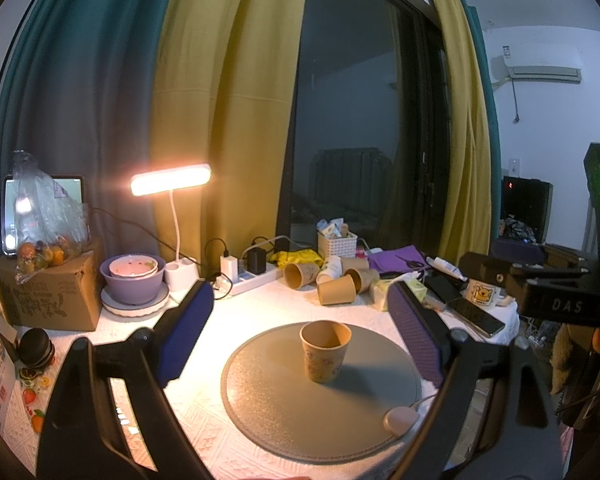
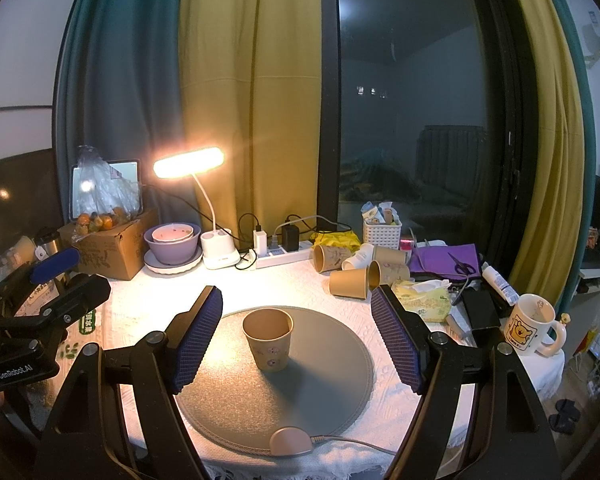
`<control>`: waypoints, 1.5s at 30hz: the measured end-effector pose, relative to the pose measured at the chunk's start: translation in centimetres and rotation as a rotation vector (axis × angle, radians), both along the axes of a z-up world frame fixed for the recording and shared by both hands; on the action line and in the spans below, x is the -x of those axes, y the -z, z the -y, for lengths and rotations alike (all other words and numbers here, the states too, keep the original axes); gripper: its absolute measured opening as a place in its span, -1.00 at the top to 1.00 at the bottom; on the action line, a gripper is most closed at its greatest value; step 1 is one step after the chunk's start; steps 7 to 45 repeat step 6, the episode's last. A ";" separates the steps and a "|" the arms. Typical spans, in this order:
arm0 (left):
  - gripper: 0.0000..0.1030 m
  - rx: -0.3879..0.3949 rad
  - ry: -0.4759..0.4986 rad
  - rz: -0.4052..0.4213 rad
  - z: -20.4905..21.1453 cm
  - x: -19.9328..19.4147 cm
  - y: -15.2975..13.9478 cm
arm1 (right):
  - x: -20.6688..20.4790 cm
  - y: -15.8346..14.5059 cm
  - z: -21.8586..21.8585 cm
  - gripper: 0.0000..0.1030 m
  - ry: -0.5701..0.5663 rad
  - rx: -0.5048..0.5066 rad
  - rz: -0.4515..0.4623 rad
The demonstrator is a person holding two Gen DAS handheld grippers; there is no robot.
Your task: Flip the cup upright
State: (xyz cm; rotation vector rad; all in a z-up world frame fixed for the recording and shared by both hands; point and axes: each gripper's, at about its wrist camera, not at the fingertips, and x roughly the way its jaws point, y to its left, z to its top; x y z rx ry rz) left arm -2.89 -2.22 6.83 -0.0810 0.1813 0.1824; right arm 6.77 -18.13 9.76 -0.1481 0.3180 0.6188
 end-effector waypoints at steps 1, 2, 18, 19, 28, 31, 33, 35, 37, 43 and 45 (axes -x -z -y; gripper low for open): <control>-0.74 0.000 0.000 0.000 -0.1 0.0 0.0 | 0.0 0.0 -0.1 -0.54 0.000 0.000 0.000; -0.74 0.001 0.000 0.000 -0.1 0.0 0.0 | 0.0 0.0 0.0 -0.54 0.000 0.000 0.000; -0.74 0.008 0.016 0.038 0.1 0.3 0.0 | 0.0 0.0 0.0 -0.54 -0.001 0.000 0.000; -0.74 0.008 0.016 0.038 0.1 0.3 0.0 | 0.0 0.0 0.0 -0.54 -0.001 0.000 0.000; -0.74 0.008 0.016 0.038 0.1 0.3 0.0 | 0.0 0.0 0.0 -0.54 -0.001 0.000 0.000; -0.74 0.008 0.016 0.038 0.1 0.3 0.0 | 0.0 0.0 0.0 -0.54 -0.001 0.000 0.000; -0.74 0.008 0.016 0.038 0.1 0.3 0.0 | 0.0 0.0 0.0 -0.54 -0.001 0.000 0.000; -0.74 0.008 0.016 0.038 0.1 0.3 0.0 | 0.0 0.0 0.0 -0.54 -0.001 0.000 0.000; -0.74 0.008 0.016 0.038 0.1 0.3 0.0 | 0.0 0.0 0.0 -0.54 -0.001 0.000 0.000; -0.74 0.008 0.016 0.038 0.1 0.3 0.0 | 0.0 0.0 0.0 -0.54 -0.001 0.000 0.000; -0.74 0.008 0.016 0.038 0.1 0.3 0.0 | 0.0 0.0 0.0 -0.54 -0.001 0.000 0.000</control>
